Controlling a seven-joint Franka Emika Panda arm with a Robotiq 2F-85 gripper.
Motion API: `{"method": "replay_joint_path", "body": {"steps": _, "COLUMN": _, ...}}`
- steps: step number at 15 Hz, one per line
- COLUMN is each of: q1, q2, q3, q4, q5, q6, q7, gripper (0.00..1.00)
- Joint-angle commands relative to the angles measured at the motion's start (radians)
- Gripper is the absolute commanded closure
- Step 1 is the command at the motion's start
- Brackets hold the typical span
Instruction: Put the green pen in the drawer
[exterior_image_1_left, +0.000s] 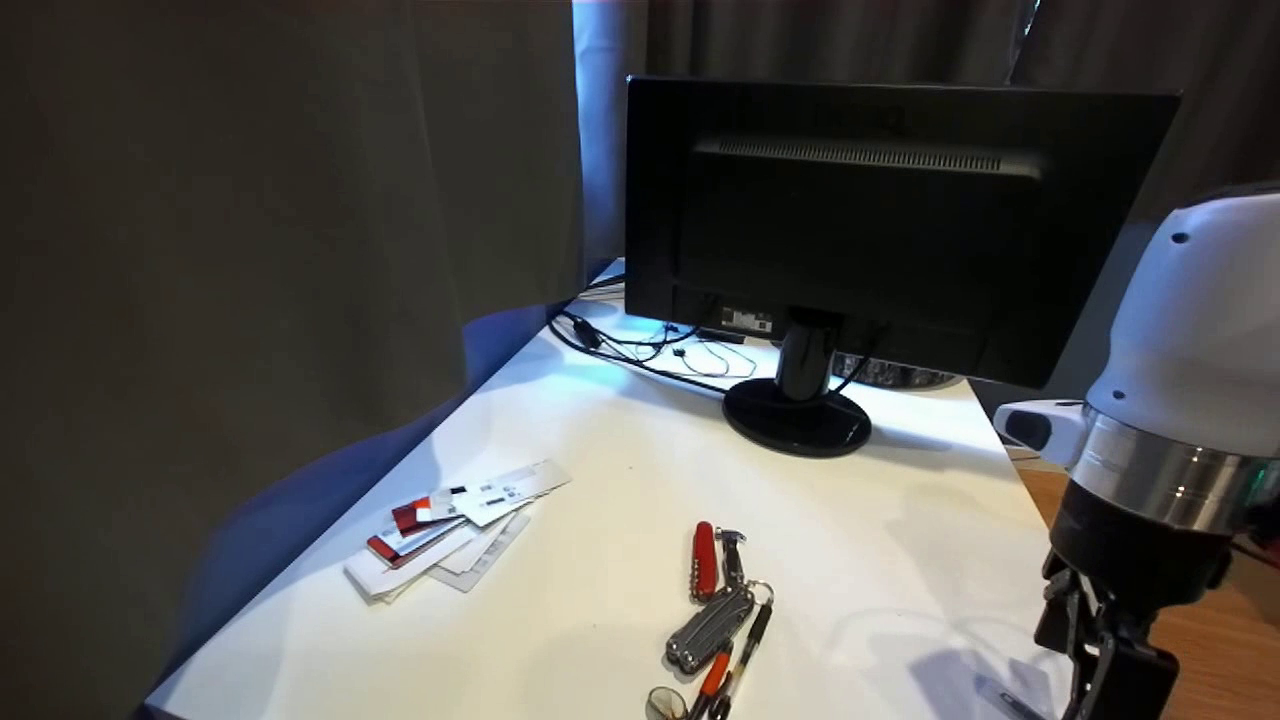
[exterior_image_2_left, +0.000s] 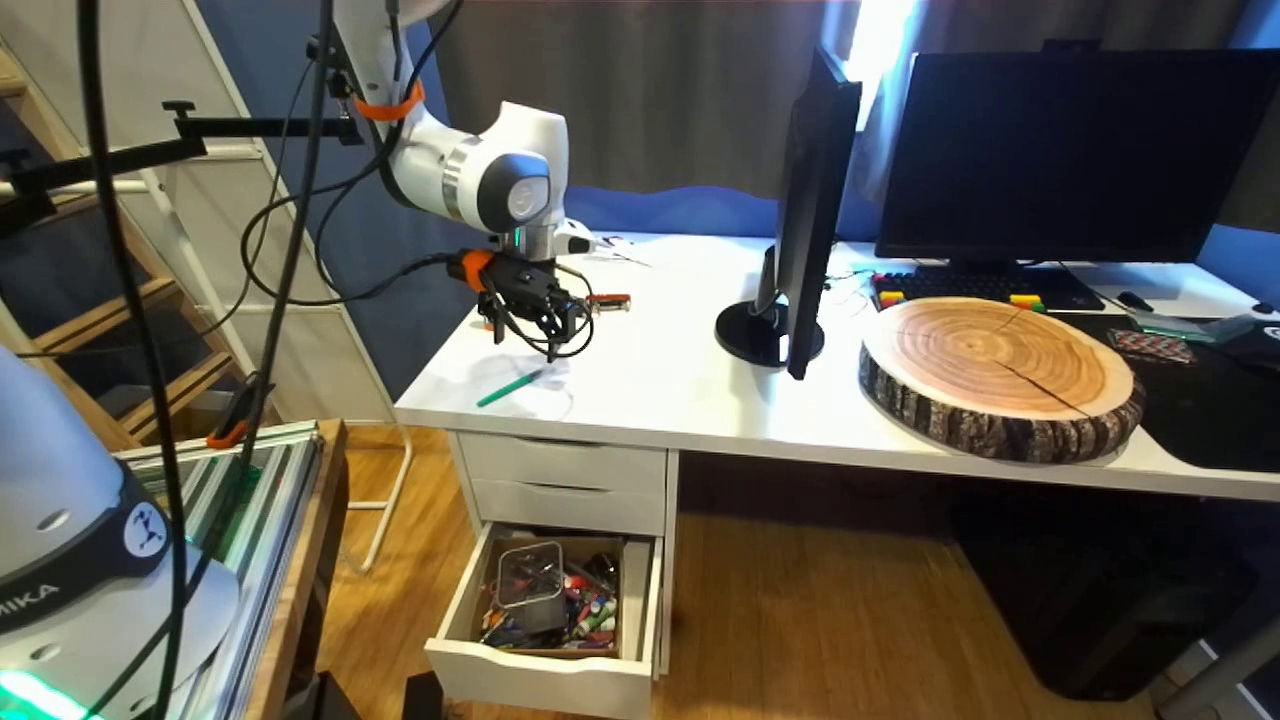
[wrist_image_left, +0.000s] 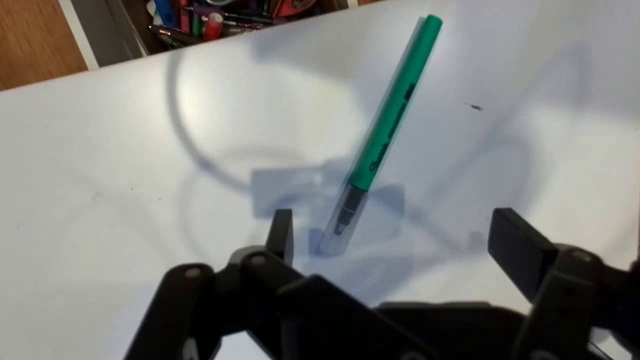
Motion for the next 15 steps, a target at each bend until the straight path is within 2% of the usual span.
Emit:
{"method": "replay_joint_path", "body": {"steps": 1, "q1": -0.008, "q2": 0.010, "q3": 0.007, "q4": 0.009, "q5": -0.009, "q6": -0.002, "q7": 0.004, "gripper": 0.00}}
{"method": "replay_joint_path", "body": {"steps": 5, "q1": -0.023, "q2": 0.037, "q3": 0.012, "q4": 0.014, "q5": -0.002, "q6": 0.037, "q7": -0.009, "gripper": 0.00}}
{"method": "replay_joint_path", "body": {"steps": 11, "q1": -0.039, "q2": 0.090, "q3": 0.001, "q4": 0.003, "q5": -0.010, "q6": 0.205, "q7": -0.005, "gripper": 0.00}}
{"method": "replay_joint_path", "body": {"steps": 12, "q1": -0.035, "q2": 0.097, "q3": -0.006, "q4": 0.003, "q5": -0.014, "q6": 0.220, "q7": -0.003, "gripper": 0.18}}
{"method": "replay_joint_path", "body": {"steps": 15, "q1": -0.028, "q2": 0.109, "q3": -0.021, "q4": -0.004, "q5": -0.018, "q6": 0.242, "q7": 0.004, "gripper": 0.41}}
